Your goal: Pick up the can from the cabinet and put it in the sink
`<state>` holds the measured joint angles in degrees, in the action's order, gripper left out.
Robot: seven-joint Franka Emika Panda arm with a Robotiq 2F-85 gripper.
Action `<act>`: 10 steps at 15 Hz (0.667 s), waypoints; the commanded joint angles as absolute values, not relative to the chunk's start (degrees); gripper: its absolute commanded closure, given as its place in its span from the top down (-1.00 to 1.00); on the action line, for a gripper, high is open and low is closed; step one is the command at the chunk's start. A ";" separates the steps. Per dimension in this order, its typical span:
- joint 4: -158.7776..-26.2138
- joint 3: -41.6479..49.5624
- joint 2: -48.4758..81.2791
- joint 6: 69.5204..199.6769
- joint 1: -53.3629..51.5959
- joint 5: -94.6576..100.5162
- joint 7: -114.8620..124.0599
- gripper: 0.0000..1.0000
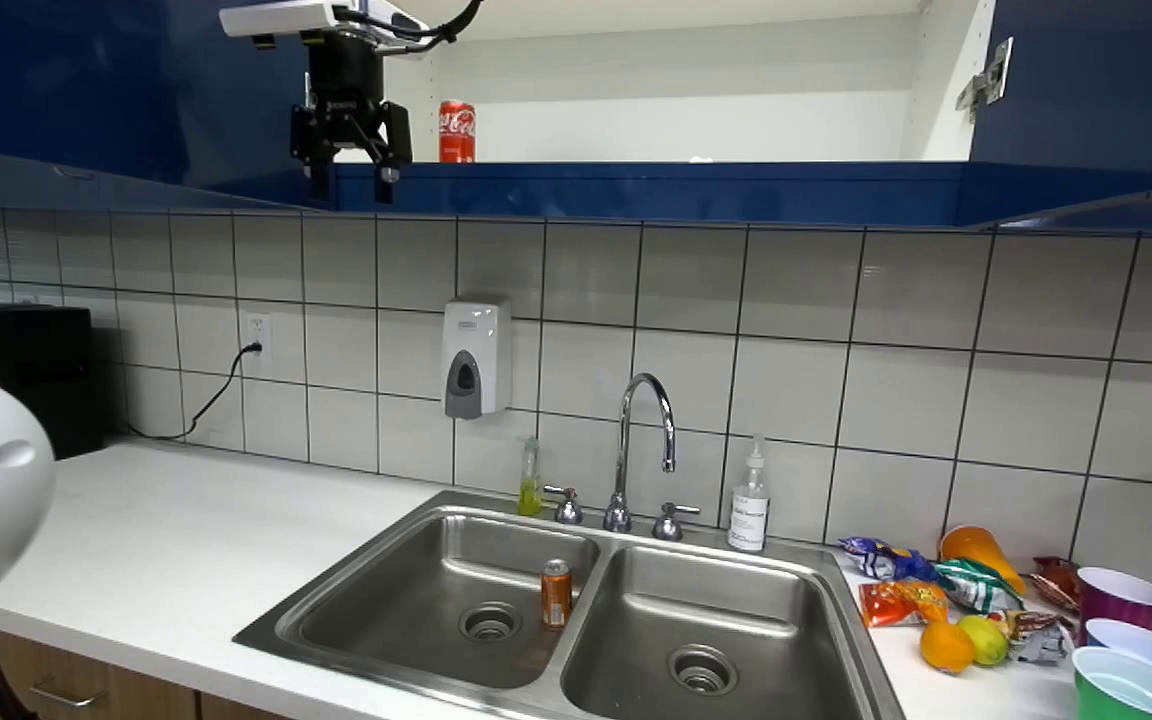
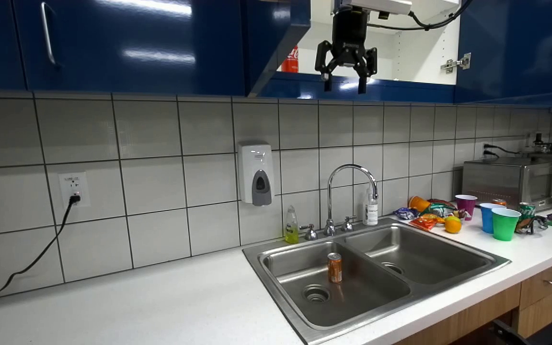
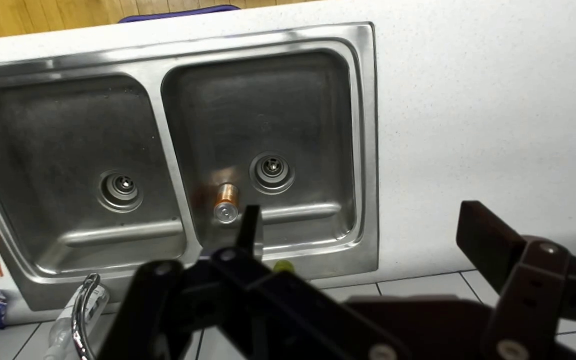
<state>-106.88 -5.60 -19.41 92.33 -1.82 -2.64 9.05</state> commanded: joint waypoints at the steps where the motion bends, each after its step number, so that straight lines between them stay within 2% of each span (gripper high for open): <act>1: -106.33 -5.58 -19.36 93.58 -1.99 -2.32 9.78 1.00; 10: -103.20 -6.10 -18.72 93.90 -2.04 -0.90 9.64 1.00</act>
<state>-105.59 -5.66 -19.41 94.10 -1.84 -2.43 9.06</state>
